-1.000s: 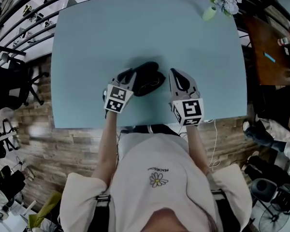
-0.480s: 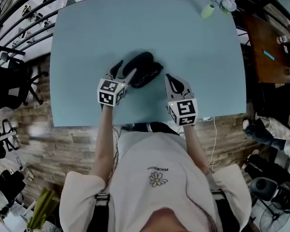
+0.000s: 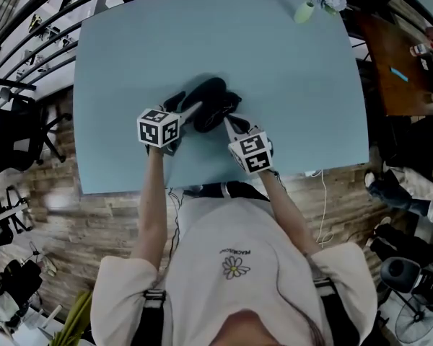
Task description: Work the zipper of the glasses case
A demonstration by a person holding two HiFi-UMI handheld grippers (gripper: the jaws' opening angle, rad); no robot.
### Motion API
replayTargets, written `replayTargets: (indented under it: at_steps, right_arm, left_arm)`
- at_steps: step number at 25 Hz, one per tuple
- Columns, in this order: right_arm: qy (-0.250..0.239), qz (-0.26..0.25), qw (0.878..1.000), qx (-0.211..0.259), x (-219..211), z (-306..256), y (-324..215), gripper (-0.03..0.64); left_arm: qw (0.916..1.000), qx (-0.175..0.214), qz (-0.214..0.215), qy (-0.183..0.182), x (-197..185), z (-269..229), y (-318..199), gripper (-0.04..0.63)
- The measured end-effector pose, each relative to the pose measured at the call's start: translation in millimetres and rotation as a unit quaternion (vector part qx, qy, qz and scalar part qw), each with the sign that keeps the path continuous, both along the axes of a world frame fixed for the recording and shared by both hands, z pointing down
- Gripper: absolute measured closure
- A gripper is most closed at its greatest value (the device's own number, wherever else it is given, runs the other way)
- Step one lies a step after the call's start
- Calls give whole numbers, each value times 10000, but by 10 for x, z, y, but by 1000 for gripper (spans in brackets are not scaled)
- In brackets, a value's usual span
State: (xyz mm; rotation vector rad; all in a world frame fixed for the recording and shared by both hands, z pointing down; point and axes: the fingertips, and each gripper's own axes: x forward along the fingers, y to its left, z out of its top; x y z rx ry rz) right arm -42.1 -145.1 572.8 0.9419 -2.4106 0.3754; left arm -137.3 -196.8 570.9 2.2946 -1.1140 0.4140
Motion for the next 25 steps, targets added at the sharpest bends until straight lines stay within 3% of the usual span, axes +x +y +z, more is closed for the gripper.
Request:
replayTargets:
  at_steps: [6, 10, 13, 16, 20, 25]
  right_arm:
    - [43, 21, 10000, -16, -17, 59, -24, 609]
    - [118, 98, 9998, -101, 28, 114, 34, 609]
    - [147, 185, 9996, -132, 72, 162, 52, 609]
    - [148, 469, 9986, -190, 169, 148, 39, 609]
    - [74, 802, 9966, -172, 379, 91, -48, 609]
    - [348, 379, 9983, 283, 506, -16, -333, 609]
  left_arm:
    - [9995, 43, 235, 203, 109, -158, 118, 325]
    - [9972, 226, 641, 305, 308, -380, 362, 330]
    - [9923, 126, 1156, 415, 556, -447, 632, 350]
    - [9856, -51, 1670, 265, 779, -325, 874, 351]
    - [9836, -159, 1792, 155, 869, -231, 943, 356]
    - [9781, -472, 2028, 6, 937, -120, 1064, 357]
